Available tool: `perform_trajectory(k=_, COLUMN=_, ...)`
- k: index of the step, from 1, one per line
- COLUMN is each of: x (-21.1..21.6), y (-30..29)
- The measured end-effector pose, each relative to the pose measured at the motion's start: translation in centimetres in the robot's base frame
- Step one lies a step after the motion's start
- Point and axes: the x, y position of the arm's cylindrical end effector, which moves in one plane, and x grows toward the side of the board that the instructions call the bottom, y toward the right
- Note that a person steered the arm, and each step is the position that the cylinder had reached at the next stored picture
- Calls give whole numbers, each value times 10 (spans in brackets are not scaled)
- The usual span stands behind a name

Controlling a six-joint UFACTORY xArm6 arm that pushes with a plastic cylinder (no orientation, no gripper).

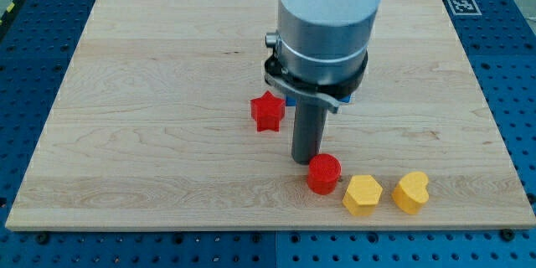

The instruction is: Slide the red circle to the left of the hexagon

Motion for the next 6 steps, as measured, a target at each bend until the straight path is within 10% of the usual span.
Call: perform_trajectory(k=6, x=14, y=15)
